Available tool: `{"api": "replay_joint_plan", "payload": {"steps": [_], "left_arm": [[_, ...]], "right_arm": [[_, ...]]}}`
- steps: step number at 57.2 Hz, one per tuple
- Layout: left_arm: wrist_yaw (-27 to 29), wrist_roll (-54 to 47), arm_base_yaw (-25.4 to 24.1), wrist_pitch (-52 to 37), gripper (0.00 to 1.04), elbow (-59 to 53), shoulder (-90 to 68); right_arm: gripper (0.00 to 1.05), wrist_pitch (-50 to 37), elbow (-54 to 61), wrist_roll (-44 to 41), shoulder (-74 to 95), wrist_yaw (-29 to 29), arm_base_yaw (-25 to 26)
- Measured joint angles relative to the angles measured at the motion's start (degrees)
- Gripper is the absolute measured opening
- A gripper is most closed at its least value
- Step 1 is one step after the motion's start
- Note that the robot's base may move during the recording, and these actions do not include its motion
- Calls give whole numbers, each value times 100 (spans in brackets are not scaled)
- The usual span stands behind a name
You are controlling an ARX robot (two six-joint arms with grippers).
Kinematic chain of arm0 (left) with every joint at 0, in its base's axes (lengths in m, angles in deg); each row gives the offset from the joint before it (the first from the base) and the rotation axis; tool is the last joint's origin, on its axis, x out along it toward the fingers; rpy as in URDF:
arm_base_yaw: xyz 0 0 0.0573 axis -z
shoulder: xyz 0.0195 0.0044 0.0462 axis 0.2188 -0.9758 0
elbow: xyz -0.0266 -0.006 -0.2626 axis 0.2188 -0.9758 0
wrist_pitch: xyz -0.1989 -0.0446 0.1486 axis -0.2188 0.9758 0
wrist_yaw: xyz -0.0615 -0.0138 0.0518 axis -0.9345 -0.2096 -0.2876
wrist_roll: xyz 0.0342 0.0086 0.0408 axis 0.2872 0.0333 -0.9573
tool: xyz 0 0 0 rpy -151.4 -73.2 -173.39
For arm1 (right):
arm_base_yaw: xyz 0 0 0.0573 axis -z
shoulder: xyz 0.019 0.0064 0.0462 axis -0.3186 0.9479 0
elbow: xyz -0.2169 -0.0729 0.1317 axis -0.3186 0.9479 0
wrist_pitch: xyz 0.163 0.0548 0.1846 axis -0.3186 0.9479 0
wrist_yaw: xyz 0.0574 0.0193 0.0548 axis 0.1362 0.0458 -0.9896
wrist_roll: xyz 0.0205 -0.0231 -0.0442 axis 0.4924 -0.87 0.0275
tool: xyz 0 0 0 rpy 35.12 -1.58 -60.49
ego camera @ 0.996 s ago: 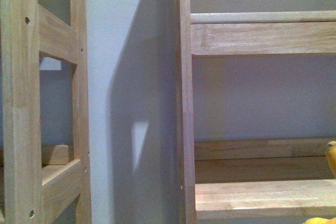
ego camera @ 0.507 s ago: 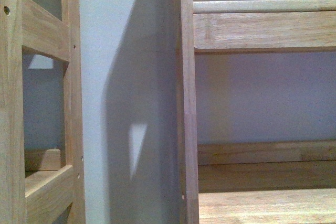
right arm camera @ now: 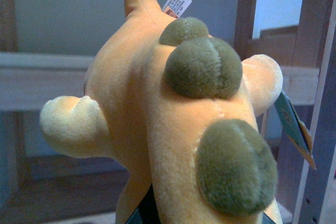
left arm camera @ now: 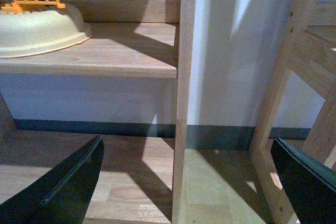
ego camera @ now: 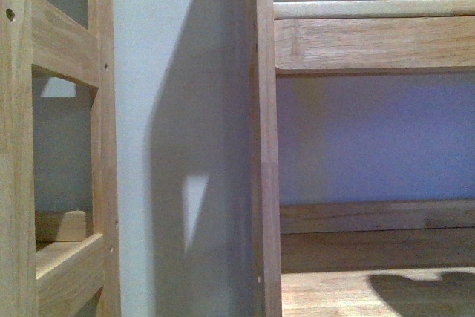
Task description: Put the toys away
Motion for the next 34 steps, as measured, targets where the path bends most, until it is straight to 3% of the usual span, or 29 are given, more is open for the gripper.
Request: {"api": "replay_joint_plan", "payload": {"steps": [14, 27, 34], "left_arm": [[0, 0, 0, 0, 98, 0, 0], [0, 0, 0, 0, 98, 0, 0], [0, 0, 0, 0, 98, 0, 0]], "right_arm": [[7, 415, -1137, 35, 501, -918, 721], [7, 1113, -2487, 1143, 1270, -2509, 2557], [7, 1086, -3152, 1596, 1908, -2914, 3008]]}}
